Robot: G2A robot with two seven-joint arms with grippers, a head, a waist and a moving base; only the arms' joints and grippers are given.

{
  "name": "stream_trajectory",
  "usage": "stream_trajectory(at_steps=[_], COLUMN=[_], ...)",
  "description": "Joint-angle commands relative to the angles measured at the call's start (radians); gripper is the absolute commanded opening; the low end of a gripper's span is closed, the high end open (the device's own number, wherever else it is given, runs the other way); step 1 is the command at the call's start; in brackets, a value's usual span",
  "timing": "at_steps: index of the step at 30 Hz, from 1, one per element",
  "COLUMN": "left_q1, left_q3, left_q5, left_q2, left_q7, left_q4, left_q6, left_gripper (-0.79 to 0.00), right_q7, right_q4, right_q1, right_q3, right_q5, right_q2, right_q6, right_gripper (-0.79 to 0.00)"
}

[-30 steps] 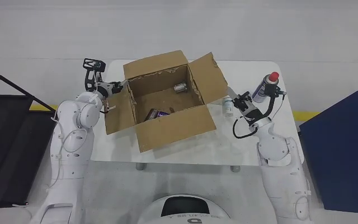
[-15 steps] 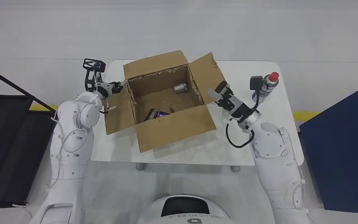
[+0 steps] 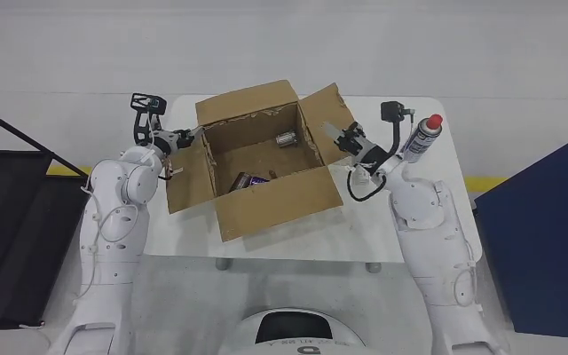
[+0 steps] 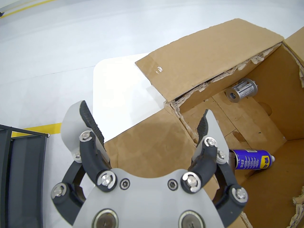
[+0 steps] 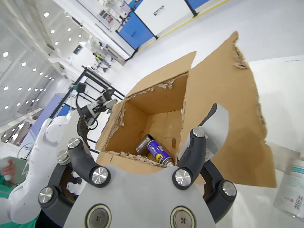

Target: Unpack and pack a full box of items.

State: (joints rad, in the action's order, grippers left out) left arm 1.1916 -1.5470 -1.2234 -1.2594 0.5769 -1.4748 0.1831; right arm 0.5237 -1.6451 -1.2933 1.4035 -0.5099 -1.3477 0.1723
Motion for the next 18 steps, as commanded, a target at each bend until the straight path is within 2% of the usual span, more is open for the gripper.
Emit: stream_trajectory(at_steps=[1, 5, 10, 18], left_q1=[-0.003, -0.017, -0.038, -0.049], left_q3=[-0.005, -0.02, -0.035, -0.04], left_q5=[-0.004, 0.001, 0.015, 0.03], left_q2=[0.002, 0.005, 0.01, 0.015], left_q7=[-0.011, -0.019, -0.02, -0.02], left_q4=[0.007, 0.03, 0.057, 0.064], left_q6=[-0.012, -0.026, -0.028, -0.026], left_gripper=[0.0, 0.0, 0.0, 0.0], right_q7=[0.002, 0.01, 0.08, 0.203], right_q4=[0.03, 0.112, 0.148, 0.121], right_q1=[0.023, 0.076, 0.111, 0.094], right_q3=[-0.021, -0.069, -0.116, -0.125], right_q5=[-0.018, -0.073, -0.099, -0.026], right_q2=[-0.001, -0.004, -0.006, 0.002], right_q6=[-0.016, -0.076, -0.118, -0.099], right_gripper=[0.0, 0.0, 0.0, 0.0])
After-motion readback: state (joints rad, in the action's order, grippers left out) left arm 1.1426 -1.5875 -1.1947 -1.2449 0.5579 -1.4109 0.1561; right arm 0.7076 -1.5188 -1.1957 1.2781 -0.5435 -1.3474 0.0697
